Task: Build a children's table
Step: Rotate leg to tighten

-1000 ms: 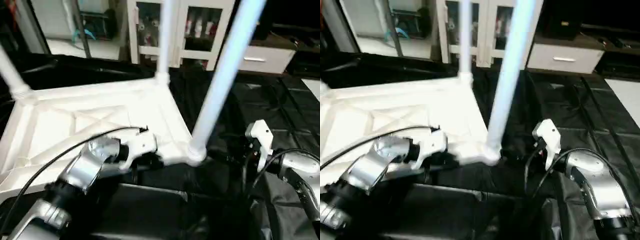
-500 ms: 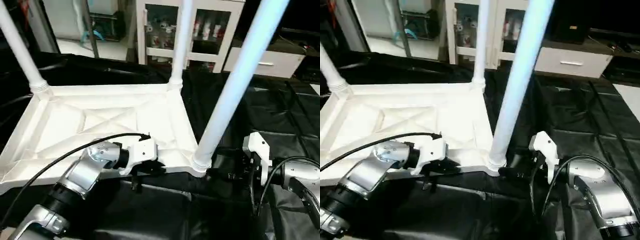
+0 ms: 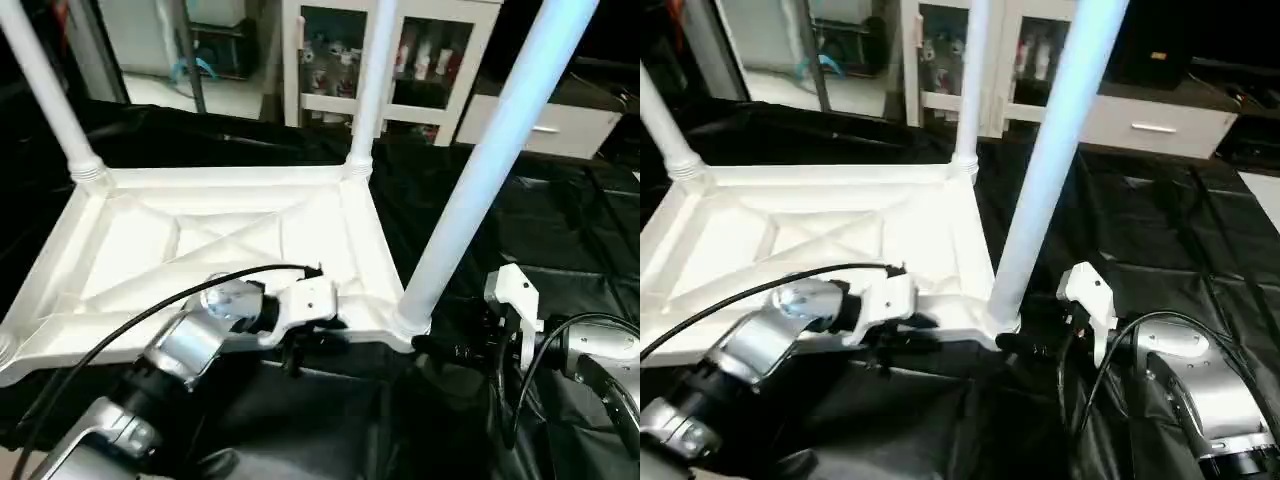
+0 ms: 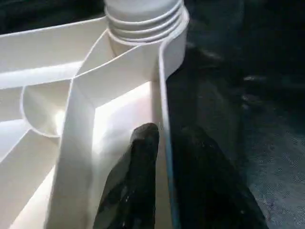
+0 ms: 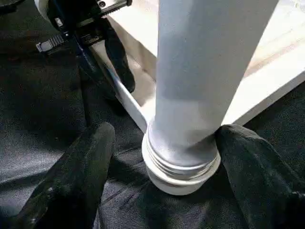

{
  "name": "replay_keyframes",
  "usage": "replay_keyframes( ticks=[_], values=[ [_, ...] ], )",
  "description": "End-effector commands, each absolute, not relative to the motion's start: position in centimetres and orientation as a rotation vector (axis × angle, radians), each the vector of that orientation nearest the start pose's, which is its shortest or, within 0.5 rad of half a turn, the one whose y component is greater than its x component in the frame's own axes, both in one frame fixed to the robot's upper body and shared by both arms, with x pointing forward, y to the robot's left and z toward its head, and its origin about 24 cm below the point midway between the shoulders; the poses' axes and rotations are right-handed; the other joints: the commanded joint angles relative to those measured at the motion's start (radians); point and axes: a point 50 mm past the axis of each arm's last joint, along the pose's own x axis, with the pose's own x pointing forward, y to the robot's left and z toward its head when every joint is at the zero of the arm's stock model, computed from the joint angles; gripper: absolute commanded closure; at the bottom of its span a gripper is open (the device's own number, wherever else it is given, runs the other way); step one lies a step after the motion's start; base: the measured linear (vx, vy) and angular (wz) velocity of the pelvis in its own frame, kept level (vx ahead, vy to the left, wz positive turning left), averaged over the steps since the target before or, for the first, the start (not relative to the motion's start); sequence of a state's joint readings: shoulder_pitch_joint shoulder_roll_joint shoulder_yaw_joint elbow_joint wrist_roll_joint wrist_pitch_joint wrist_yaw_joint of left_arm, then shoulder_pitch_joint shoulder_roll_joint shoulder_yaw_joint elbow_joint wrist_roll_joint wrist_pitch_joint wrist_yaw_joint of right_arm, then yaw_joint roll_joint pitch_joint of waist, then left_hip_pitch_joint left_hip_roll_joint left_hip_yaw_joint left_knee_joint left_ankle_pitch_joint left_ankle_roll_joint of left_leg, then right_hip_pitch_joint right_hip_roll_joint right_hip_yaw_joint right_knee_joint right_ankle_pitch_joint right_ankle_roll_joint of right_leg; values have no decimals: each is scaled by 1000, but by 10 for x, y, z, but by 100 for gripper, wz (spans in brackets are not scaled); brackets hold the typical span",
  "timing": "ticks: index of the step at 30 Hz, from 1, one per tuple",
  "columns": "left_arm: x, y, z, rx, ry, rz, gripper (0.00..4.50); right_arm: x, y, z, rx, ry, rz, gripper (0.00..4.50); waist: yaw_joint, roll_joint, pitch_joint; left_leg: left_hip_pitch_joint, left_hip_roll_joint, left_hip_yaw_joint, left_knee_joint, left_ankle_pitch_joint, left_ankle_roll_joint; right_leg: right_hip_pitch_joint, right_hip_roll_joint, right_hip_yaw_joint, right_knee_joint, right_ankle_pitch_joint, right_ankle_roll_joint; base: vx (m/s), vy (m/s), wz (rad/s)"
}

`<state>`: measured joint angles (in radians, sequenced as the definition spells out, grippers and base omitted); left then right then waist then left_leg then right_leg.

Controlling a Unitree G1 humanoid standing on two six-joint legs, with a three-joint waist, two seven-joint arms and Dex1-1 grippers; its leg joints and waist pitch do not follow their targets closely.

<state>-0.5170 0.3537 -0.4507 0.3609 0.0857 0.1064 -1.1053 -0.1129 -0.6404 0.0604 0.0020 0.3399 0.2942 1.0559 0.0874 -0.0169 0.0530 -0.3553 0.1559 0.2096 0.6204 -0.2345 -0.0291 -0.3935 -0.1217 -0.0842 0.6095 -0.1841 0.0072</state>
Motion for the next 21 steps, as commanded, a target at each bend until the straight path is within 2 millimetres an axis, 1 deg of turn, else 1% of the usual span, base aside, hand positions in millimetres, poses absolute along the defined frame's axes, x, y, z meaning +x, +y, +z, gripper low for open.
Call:
replay_keyframes(
  ticks=[1, 2, 3, 4, 5, 6, 7, 9, 10, 11, 12, 14, 15, 17, 19, 20, 21],
  values=[
    [293, 96, 35, 613, 449, -1382, 348, 243, -204, 69, -182, 350, 1105, 87, -6, -12, -43, 14, 88, -45, -101, -280, 4, 25, -63, 61, -98, -401, -199, 0, 0, 0],
    [293, 96, 34, 617, 456, -1385, 348, 244, -203, 68, -187, 349, 1106, 87, -7, -12, -43, 15, 88, -48, -102, -301, -3, 24, -64, 61, -101, -439, -184, 0, 0, 0],
    [293, 97, 32, 613, 470, -1384, 364, 245, -202, 68, -193, 347, 1105, 87, -10, -12, -39, 12, 88, -53, -106, -330, -10, 25, -65, 59, -106, -498, -158, 0, 0, 0],
    [293, 98, 30, 623, 481, -1384, 364, 247, -201, 68, -197, 338, 1096, 87, -11, -12, -38, 12, 87, -55, -106, -340, -12, 24, -65, 58, -109, -521, -148, 0, 0, 0],
    [292, 99, 28, 629, 489, -1383, 376, 249, -200, 68, -198, 331, 1090, 87, -13, -12, -37, 15, 87, -56, -107, -353, -15, 21, -66, 58, -112, -544, -140, 0, 0, 0],
    [291, 101, 25, 622, 515, -1388, 387, 249, -200, 68, -199, 328, 1088, 87, -15, -16, -36, 16, 86, -59, -107, -372, -19, 19, -67, 57, -116, -586, -122, 0, 0, 0],
    [290, 102, 24, 619, 527, -1393, 393, 249, -200, 68, -199, 327, 1088, 87, -16, -16, -36, 17, 86, -60, -107, -376, -20, 19, -69, 56, -117, -599, -116, 0, 0, 0],
    [288, 104, 23, 617, 548, -1408, 412, 249, -201, 68, -200, 329, 1088, 87, -23, -14, -36, 15, 88, -63, -109, -383, -20, 18, -69, 56, -119, -611, -106, 0, 0, 0],
    [288, 104, 23, 617, 548, -1408, 423, 249, -201, 68, -200, 329, 1088, 87, -26, -14, -36, 14, 88, -64, -110, -385, -20, 18, -68, 56, -119, -608, -107, 0, 0, 0],
    [284, 108, 20, 624, 571, -1440, 423, 249, -203, 69, -208, 333, 1087, 87, -31, -16, -37, 11, 88, -66, -110, -387, -18, 18, -69, 56, -117, -604, -107, 0, 0, 0],
    [284, 108, 20, 624, 571, -1440, 439, 249, -203, 69, -208, 333, 1087, 87, -33, -16, -36, 11, 88, -66, -111, -388, -18, 17, -68, 56, -117, -600, -109, 0, 0, 0],
    [280, 111, 18, 631, 597, -1464, 446, 250, -206, 71, -214, 335, 1086, 87, -35, -15, -36, 8, 89, -67, -112, -387, -17, 19, -69, 57, -116, -591, -114, 0, 0, 0],
    [279, 112, 18, 629, 600, -1468, 446, 250, -207, 71, -216, 335, 1085, 87, -37, -22, -38, 7, 90, -65, -112, -376, -14, 19, -69, 58, -114, -574, -121, 0, 0, 0],
    [278, 113, 18, 626, 604, -1473, 446, 251, -208, 71, -219, 335, 1083, 87, -36, -17, -37, 7, 90, -65, -112, -368, -13, 18, -69, 60, -113, -556, -130, 0, 0, 0],
    [274, 115, 22, 605, 580, -1522, 446, 254, -209, 70, -244, 340, 1089, 87, -35, -22, -40, 6, 91, -63, -112, -346, -9, 21, -69, 60, -107, -511, -148, 0, 0, 0],
    [274, 115, 22, 605, 580, -1522, 446, 254, -209, 70, -244, 340, 1089, 87, -35, -21, -42, 4, 91, -63, -112, -338, -8, 23, -70, 60, -104, -495, -155, 0, 0, 0],
    [274, 115, 22, 605, 580, -1522, 446, 254, -209, 70, -244, 340, 1089, 87, -35, -21, -42, 4, 91, -60, -113, -319, -4, 23, -68, 61, -103, -466, -163, 0, 0, 0]
  ],
)
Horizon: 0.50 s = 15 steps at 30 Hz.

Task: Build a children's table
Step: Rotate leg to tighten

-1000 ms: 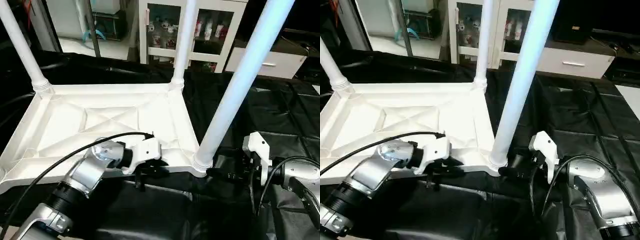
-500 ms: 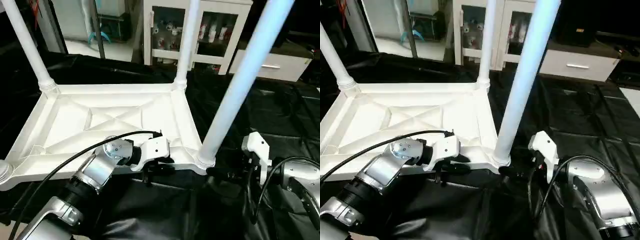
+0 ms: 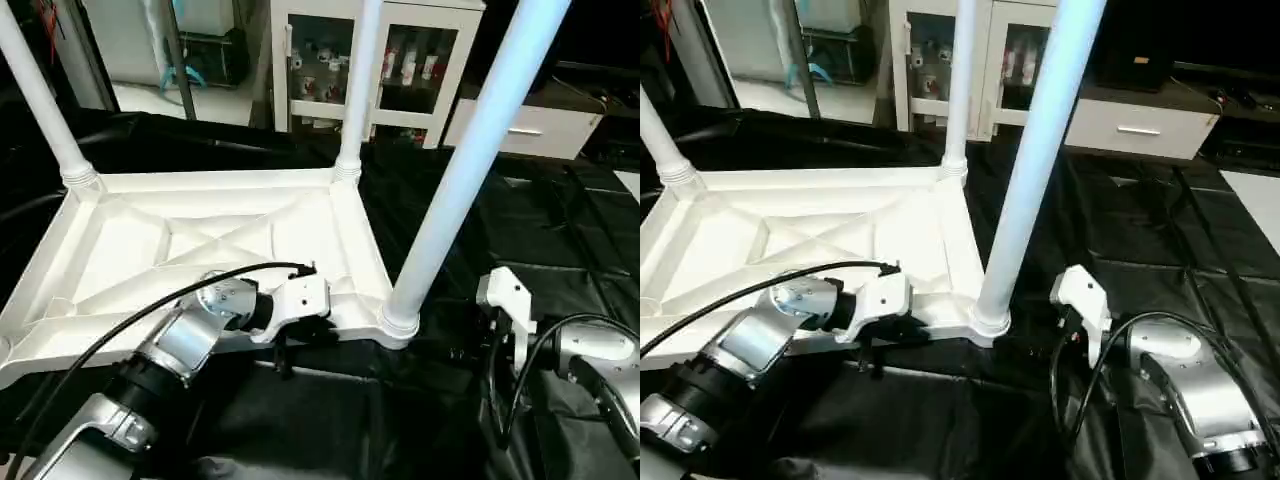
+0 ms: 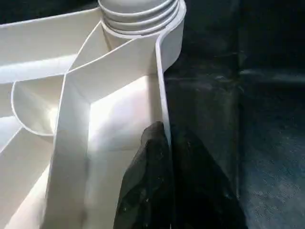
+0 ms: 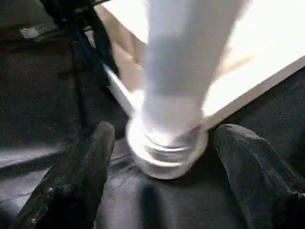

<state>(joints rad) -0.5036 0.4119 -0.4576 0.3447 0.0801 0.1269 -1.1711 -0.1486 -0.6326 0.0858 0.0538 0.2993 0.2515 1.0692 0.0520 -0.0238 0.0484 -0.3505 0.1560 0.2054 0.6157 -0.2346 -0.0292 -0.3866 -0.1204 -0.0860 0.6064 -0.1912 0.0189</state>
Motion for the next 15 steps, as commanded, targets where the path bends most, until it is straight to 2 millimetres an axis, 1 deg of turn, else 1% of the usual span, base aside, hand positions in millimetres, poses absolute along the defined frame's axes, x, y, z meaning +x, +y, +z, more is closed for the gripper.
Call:
replay_keyframes(
  ticks=[1, 2, 3, 4, 5, 6, 7, 8, 9, 10, 11, 12, 13, 15],
  values=[
    [273, 115, 23, 602, 576, -1531, 446, 254, -209, 70, -249, 342, 1092, 87, 2, -13, -39, 4, 91, -51, -108, -305, -3, 14, -67, 65, -97, -420, -187, 0, 0, 0],
    [273, 115, 24, 601, 575, -1534, 446, 254, -209, 70, -251, 343, 1093, 87, 3, -13, -39, 3, 92, -50, -107, -299, -1, 15, -67, 66, -95, -401, -196, 0, 0, 0],
    [271, 116, 26, 595, 567, -1552, 446, 254, -209, 69, -263, 351, 1104, 87, 5, -21, -43, 4, 93, -48, -106, -276, 4, 18, -67, 65, -90, -360, -211, 0, 0, 0],
    [269, 116, 27, 592, 562, -1563, 446, 255, -209, 68, -271, 357, 1112, 87, 7, -17, -44, 2, 92, -46, -105, -246, 11, 21, -65, 65, -83, -318, -225, 0, 0, 0],
    [269, 116, 28, 590, 562, -1568, 446, 255, -209, 68, -271, 359, 1117, 87, 8, -16, -44, 1, 91, -45, -105, -232, 16, 22, -65, 65, -82, -298, -231, 58, -11, 4],
    [267, 116, 29, 585, 561, -1581, 446, 254, -206, 66, -268, 362, 1134, 87, 9, -17, -47, 2, 91, -43, -103, -200, 25, 25, -63, 65, -76, -250, -246, 0, 0, 0],
    [265, 116, 30, 581, 563, -1592, 446, 254, -202, 64, -260, 361, 1155, 87, 9, -16, -48, 2, 90, -41, -101, -183, 31, 26, -62, 64, -72, -222, -256, 0, 0, 0],
    [265, 115, 30, 584, 560, -1594, 446, 254, -199, 63, -248, 361, 1169, 87, 9, -17, -49, -1, 89, -40, -99, -154, 45, 30, -61, 64, -67, -178, -270, 0, 0, 0],
    [265, 115, 30, 586, 560, -1594, 446, 254, -197, 63, -242, 361, 1177, 87, 9, -17, -49, -3, 88, -39, -97, -138, 56, 33, -62, 64, -64, -157, -280, 0, 0, 0],
    [266, 115, 30, 587, 559, -1594, 446, 254, -196, 62, -234, 362, 1188, 87, 10, -17, -48, 0, 89, -38, -96, -134, 63, 31, -62, 64, -65, -154, -287, 0, 0, 0],
    [266, 115, 30, 588, 559, -1594, 446, 254, -195, 61, -231, 362, 1192, 87, 10, -17, -48, 0, 89, -38, -96, -136, 64, 32, -62, 64, -65, -159, -289, 0, 0, 0],
    [266, 114, 30, 588, 559, -1596, 446, 255, -193, 60, -225, 365, 1208, 87, 10, -17, -46, 0, 89, -38, -97, -148, 60, 32, -62, 64, -67, -184, -287, 0, 0, 0],
    [266, 114, 30, 587, 560, -1599, 449, 255, -191, 59, -221, 366, 1216, 106, 9, -17, -47, 1, 89, -38, -97, -155, 57, 32, -62, 64, -68, -197, -286, 0, 0, 0],
    [266, 114, 31, 587, 554, -1603, 450, 256, -188, 59, -212, 361, 1240, 127, 10, -15, -45, 5, 91, -39, -99, -180, 41, 29, -62, 65, -72, -235, -279, 0, 0, 0]
  ],
)
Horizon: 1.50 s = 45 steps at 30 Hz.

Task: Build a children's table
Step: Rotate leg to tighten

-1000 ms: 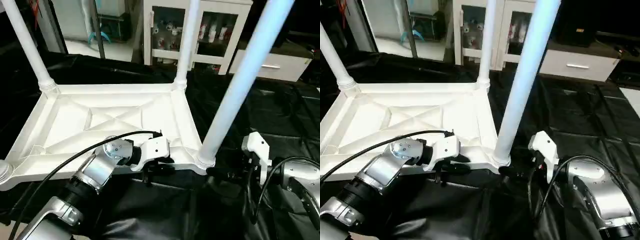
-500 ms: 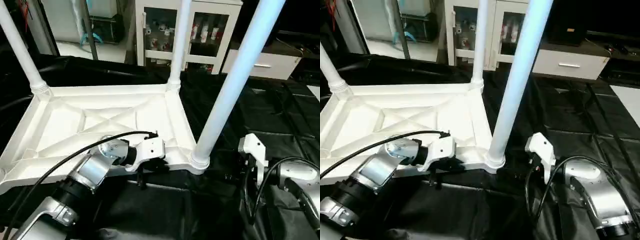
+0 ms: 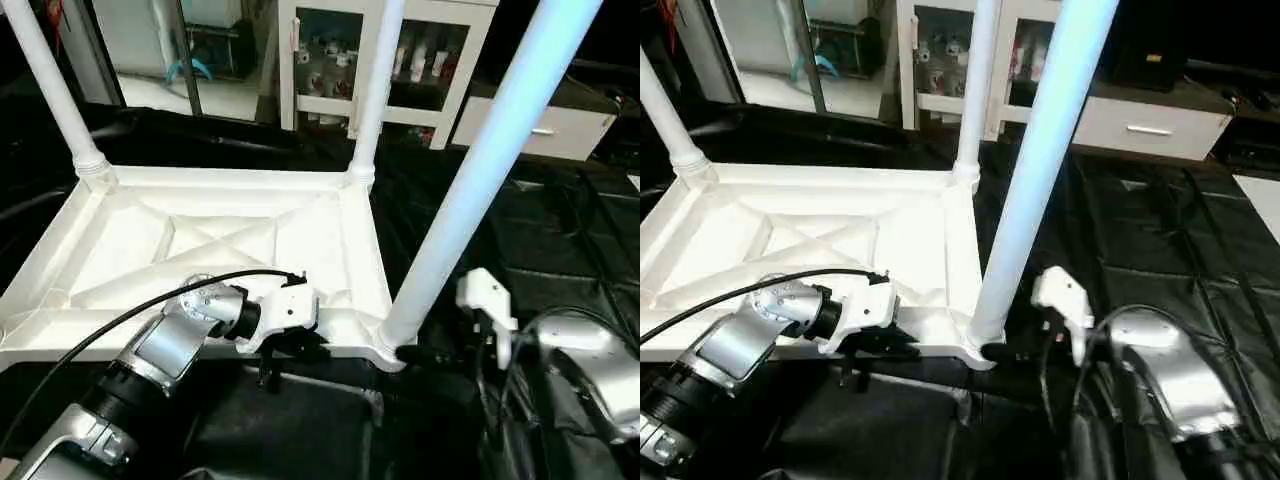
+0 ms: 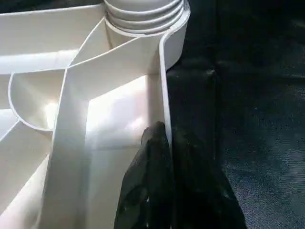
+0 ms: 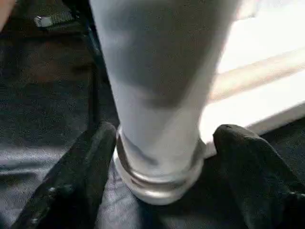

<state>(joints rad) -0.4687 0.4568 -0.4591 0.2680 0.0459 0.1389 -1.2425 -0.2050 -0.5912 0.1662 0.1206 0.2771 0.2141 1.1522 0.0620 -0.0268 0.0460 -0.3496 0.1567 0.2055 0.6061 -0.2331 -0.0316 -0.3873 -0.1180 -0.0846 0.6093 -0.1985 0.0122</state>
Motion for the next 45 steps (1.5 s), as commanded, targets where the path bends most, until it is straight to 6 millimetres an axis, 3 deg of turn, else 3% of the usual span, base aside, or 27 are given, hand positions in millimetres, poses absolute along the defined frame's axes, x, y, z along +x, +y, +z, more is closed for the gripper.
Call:
replay_keyframes(
  ticks=[1, 13, 23, 25, 27, 29, 31, 32, 34, 37, 39, 40, 41, 42, 43, 44, 45],
  values=[
    [266, 114, 31, 587, 553, -1603, 450, 257, -187, 59, -211, 360, 1243, 133, 0, -12, -44, 5, 90, -39, -89, -184, 40, 30, -65, 64, -74, -225, -273, 0, 0, 0],
    [267, 115, 33, 597, 565, -1606, 450, 264, -181, 53, -288, 405, 1341, 225, -1, -12, -46, 3, 88, -39, -88, -168, 40, 34, -62, 63, -69, -187, -283, 0, 0, 0],
    [266, 115, 32, 582, 566, -1598, 450, 263, -183, 45, -302, 458, 1372, 242, 1, -12, -47, 5, 91, -39, -89, -163, 41, 35, -60, 63, -65, -159, -292, 0, 0, 0],
    [268, 111, 34, 553, 532, -1575, 450, 270, -180, 42, -261, 440, 1271, 243, -1, -13, -46, 1, 90, -39, -91, -179, 36, 36, -61, 64, -68, -183, -286, 0, 0, 0],
    [274, 101, 38, 507, 479, -1518, 450, 282, -179, 34, -205, 429, 1075, 243, -3, -13, -42, 7, 89, -40, -96, -239, 5, 29, -61, 65, -80, -283, -264, 0, 0, 0],
    [276, 98, 39, 493, 468, -1495, 450, 286, -179, 31, -196, 429, 1013, 244, -13, -16, -39, 4, 87, -48, -100, -293, -29, 30, -62, 63, -88, -389, -224, 0, 0, 0],
    [290, 83, 43, 440, 425, -1382, 450, 293, -166, 17, -91, 462, 801, 244, -33, -16, -32, 7, 83, -56, -105, -368, -59, 19, -57, 62, -101, -511, -173, 0, 0, 0],
    [293, 80, 44, 429, 415, -1357, 450, 293, -161, 14, -64, 469, 763, 244, -41, -21, -33, 5, 79, -64, -104, -401, -68, 21, -61, 58, -107, -585, -137, 0, 0, 0],
    [299, 74, 47, 421, 403, -1318, 450, 294, -153, 10, -39, 475, 712, 245, -43, -19, -35, 4, 79, -72, -106, -404, -64, 20, -64, 58, -115, -623, -104, 0, 0, 0],
    [321, 64, 50, 445, 379, -1139, 450, 307, -131, 3, 0, 468, 464, 246, -47, -13, -39, 15, 76, -68, -106, -398, -60, 8, -61, 61, -121, -572, -116, 0, 0, 0],
    [328, 62, 50, 452, 374, -1071, 450, 312, -124, 2, 22, 464, 361, 246, -57, -12, -38, 10, 73, -70, -109, -405, -73, 9, -56, 57, -116, -541, -127, 0, 0, 0],
    [330, 62, 51, 455, 372, -1056, 450, 314, -122, 2, 31, 460, 339, 246, -57, -2, -39, 13, 74, -71, -111, -422, -77, 11, -57, 56, -117, -534, -124, 0, 0, 0],
    [336, 60, 51, 468, 364, -991, 450, 319, -110, 3, 60, 450, 273, 246, -59, -1, -39, 15, 75, -69, -111, -429, -76, 7, -57, 58, -120, -519, -128, 0, 0, 0],
    [339, 59, 51, 474, 362, -965, 450, 320, -104, 4, 69, 449, 258, 246, -61, -2, -39, 17, 75, -67, -111, -437, -77, 4, -56, 58, -120, -504, -135, 0, 0, 0],
    [341, 59, 51, 487, 359, -946, 450, 323, -94, 8, 63, 425, 281, 247, -62, -6, -41, 15, 74, -68, -114, -437, -75, 10, -55, 57, -117, -471, -144, 0, 0, 0],
    [341, 59, 51, 487, 359, -946, 450, 323, -94, 8, 63, 425, 281, 247, -61, -3, -42, 15, 76, -67, -114, -427, -72, 11, -56, 59, -115, -445, -150, 0, 0, 0],
    [342, 58, 50, 498, 361, -946, 450, 324, -77, 16, 79, 375, 382, 248, -60, -7, -42, 12, 77, -62, -115, -401, -64, 12, -54, 61, -113, -390, -161, 0, 0, 0]
  ],
)
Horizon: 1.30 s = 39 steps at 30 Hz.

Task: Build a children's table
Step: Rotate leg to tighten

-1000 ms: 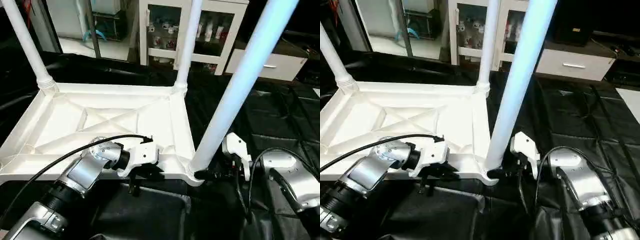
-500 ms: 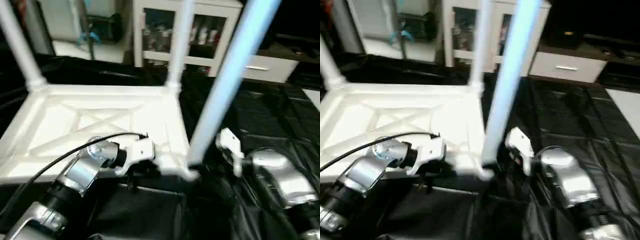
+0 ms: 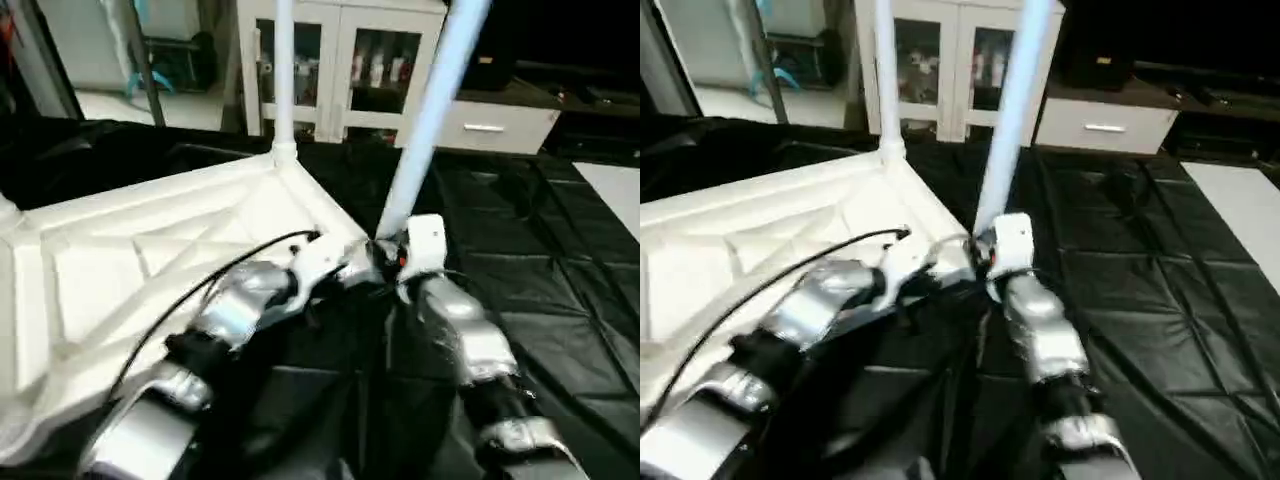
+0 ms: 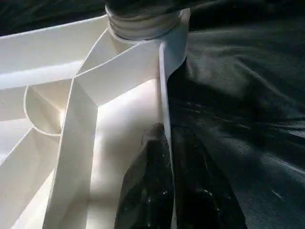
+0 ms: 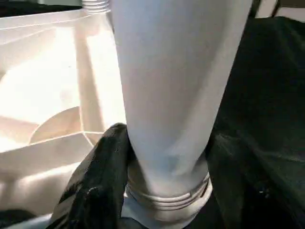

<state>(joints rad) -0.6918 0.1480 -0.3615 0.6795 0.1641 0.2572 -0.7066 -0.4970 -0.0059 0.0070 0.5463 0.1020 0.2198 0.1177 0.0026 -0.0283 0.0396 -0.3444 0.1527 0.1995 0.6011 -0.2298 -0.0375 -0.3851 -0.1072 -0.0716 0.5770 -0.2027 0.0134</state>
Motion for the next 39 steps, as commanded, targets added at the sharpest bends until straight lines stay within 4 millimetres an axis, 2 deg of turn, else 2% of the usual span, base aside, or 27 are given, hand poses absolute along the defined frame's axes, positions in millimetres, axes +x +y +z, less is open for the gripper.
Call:
replay_keyframes(
  ticks=[1, 2, 3, 5, 6, 8, 10, 13, 14, 15, 16, 17, 18, 20, 21, 22, 23, 25, 28, 30, 33, 36, 39],
  values=[
    [342, 58, 50, 499, 363, -948, 450, 324, -74, 20, 86, 352, 417, 248, 1, -4, -37, 7, 81, -55, -109, -393, -54, 10, -66, 49, -77, -364, -169, 0, 0, 0],
    [342, 58, 49, 498, 365, -949, 450, 325, -71, 24, 94, 332, 448, 248, 4, -4, -37, 7, 81, -50, -108, -372, -45, 11, -66, 53, -75, -327, -183, 0, 0, 0],
    [342, 58, 49, 499, 366, -951, 450, 325, -71, 25, 99, 326, 455, 248, 5, -5, -39, 3, 81, -47, -108, -338, -32, 15, -67, 55, -72, -292, -194, 0, 0, 0],
    [340, 61, 46, 499, 377, -964, 450, 324, -72, 36, 126, 260, 507, 248, 10, -6, -40, 5, 80, -41, -103, -302, -10, 15, -69, 58, -72, -269, -205, 0, 0, 0],
    [340, 62, 45, 497, 381, -966, 450, 324, -73, 38, 121, 242, 517, 214, 14, -7, -39, 6, 80, -38, -101, -283, 4, 14, -70, 59, -73, -273, -209, 0, 0, 0],
    [339, 64, 43, 489, 389, -981, 450, 322, -79, 44, 108, 214, 535, 180, 20, -7, -40, 6, 80, -36, -99, -258, 20, 16, -69, 59, -72, -277, -211, 0, 0, 0],
    [336, 68, 42, 480, 397, -1022, 450, 322, -90, 52, 99, 180, 553, 171, 27, -9, -42, -5, 81, -37, -99, -214, 44, 27, -71, 59, -69, -270, -203, 0, 0, 0],
    [331, 73, 40, 477, 421, -1083, 450, 320, -102, 60, 97, 160, 585, 145, 31, -7, -43, -10, 83, -40, -100, -177, 52, 31, -71, 56, -68, -278, -201, 0, 0, 0],
    [327, 80, 37, 487, 456, -1131, 450, 315, -119, 64, 58, 173, 648, 133, 35, -2, -45, -6, 86, -37, -97, -162, 51, 26, -71, 58, -66, -257, -209, 0, 0, 0],
    [325, 83, 37, 492, 469, -1147, 450, 313, -126, 66, 40, 183, 679, 133, 40, -3, -48, -6, 87, -35, -93, -123, 65, 35, -67, 59, -56, -185, -221, 0, 0, 0],
    [323, 85, 36, 497, 478, -1158, 450, 310, -132, 67, 25, 192, 704, 131, 45, -1, -51, -2, 87, -30, -86, -84, 80, 30, -62, 59, -46, -104, -243, 56, -31, 0],
    [323, 85, 36, 497, 478, -1158, 450, 310, -132, 67, 25, 192, 704, 116, 43, -3, -51, -5, 87, -28, -84, -68, 89, 30, -61, 60, -42, -72, -258, 69, -46, -3],
    [321, 91, 36, 499, 494, -1182, 450, 302, -149, 70, -12, 227, 790, 102, 47, -1, -52, -9, 83, -28, -82, -55, 99, 35, -60, 59, -38, -37, -271, 0, 0, 0],
    [318, 97, 36, 499, 508, -1211, 450, 292, -167, 74, -74, 262, 881, 90, 57, 1, -50, -5, 85, -25, -77, -54, 110, 33, -62, 62, -33, -8, -291, 0, 0, 0],
    [316, 100, 37, 500, 510, -1232, 450, 286, -174, 75, -91, 284, 926, 84, 62, -2, -49, -7, 87, -25, -76, -62, 117, 39, -61, 61, -32, -8, -296, 0, 0, 0],
    [312, 103, 38, 500, 510, -1291, 450, 277, -184, 78, -104, 315, 994, 71, 66, 4, -49, -4, 88, -26, -77, -63, 119, 36, -60, 60, -31, -9, -300, 0, 0, 0],
    [308, 103, 39, 499, 497, -1342, 450, 273, -188, 78, -109, 333, 1023, 58, 65, 1, -50, -6, 88, -26, -76, -67, 121, 38, -59, 60, -30, -7, -301, 0, 0, 0],
    [299, 106, 40, 468, 520, -1447, 450, 264, -197, 78, -134, 383, 1091, 46, 68, 2, -49, -4, 91, -27, -78, -82, 117, 37, -61, 60, -30, -19, -308, 0, 0, 0],
    [293, 107, 41, 470, 528, -1506, 450, 260, -200, 76, -169, 415, 1124, 15, 64, 5, -45, 1, 92, -27, -83, -134, 82, 31, -59, 59, -40, -104, -308, 0, 0, 0],
    [290, 106, 44, 454, 528, -1550, 450, 260, -199, 73, -193, 432, 1145, 7, 67, 7, -43, 10, 94, -24, -85, -155, 62, 24, -57, 60, -43, -127, -307, 0, 0, 0],
    [288, 105, 46, 448, 534, -1571, 450, 262, -196, 71, -187, 424, 1150, 7, 75, 3, -45, 10, 93, -20, -84, -139, 51, 26, -57, 62, -39, -106, -304, 0, 0, 0],
    [286, 105, 46, 450, 536, -1583, 450, 262, -191, 68, -182, 433, 1177, 7, 83, 4, -48, 9, 92, -20, -81, -109, 54, 28, -57, 62, -33, -73, -302, 0, 0, 0],
    [285, 106, 46, 451, 540, -1585, 450, 260, -188, 61, -200, 461, 1222, 7, 83, 3, -50, 4, 90, -20, -78, -87, 65, 32, -58, 60, -28, -40, -307, 0, 0, 0]
  ],
)
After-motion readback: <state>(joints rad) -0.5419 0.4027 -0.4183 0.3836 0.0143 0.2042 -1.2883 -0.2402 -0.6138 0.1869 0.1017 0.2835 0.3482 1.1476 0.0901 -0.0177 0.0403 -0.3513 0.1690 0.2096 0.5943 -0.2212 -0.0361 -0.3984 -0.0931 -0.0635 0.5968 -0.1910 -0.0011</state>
